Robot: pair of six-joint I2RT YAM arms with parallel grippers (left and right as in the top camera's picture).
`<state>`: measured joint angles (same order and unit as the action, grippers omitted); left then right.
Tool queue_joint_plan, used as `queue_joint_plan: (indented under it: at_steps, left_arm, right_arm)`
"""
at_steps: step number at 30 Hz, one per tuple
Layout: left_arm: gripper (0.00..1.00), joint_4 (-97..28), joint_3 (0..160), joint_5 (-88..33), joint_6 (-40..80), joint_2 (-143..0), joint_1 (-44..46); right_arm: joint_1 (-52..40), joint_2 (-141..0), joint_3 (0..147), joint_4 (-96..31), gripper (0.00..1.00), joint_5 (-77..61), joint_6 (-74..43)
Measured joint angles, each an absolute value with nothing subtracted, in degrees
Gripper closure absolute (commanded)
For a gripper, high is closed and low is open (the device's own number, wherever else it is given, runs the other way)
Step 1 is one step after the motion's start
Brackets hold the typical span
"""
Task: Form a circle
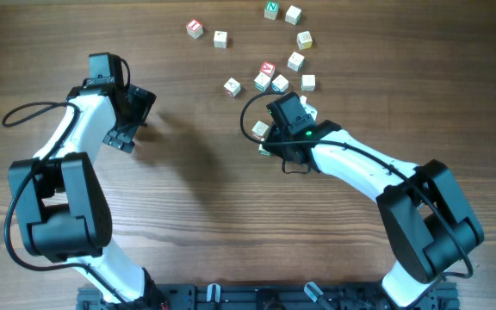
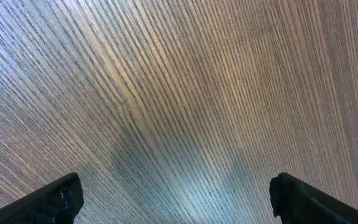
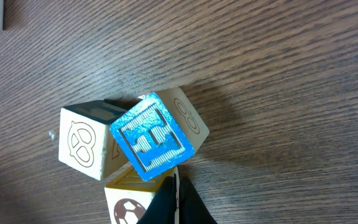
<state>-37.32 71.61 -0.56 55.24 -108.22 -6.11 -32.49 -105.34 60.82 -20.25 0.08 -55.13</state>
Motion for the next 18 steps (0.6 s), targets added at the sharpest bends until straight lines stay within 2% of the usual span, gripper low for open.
queue_joint_plan:
  at_steps: [14,18]
  left_arm:
    - [0.00,-37.32,71.61,-0.56,55.24,-108.22,-6.11]
    - [0.00,-37.32,71.61,-0.56,55.24,-108.22,-6.11]
  right_arm:
    - [-32.49,-105.34,60.77,-19.64,0.95,0.08,-53.67]
    - [-32.49,-105.34,60.75,-22.76,0.95,0.51,-55.46]
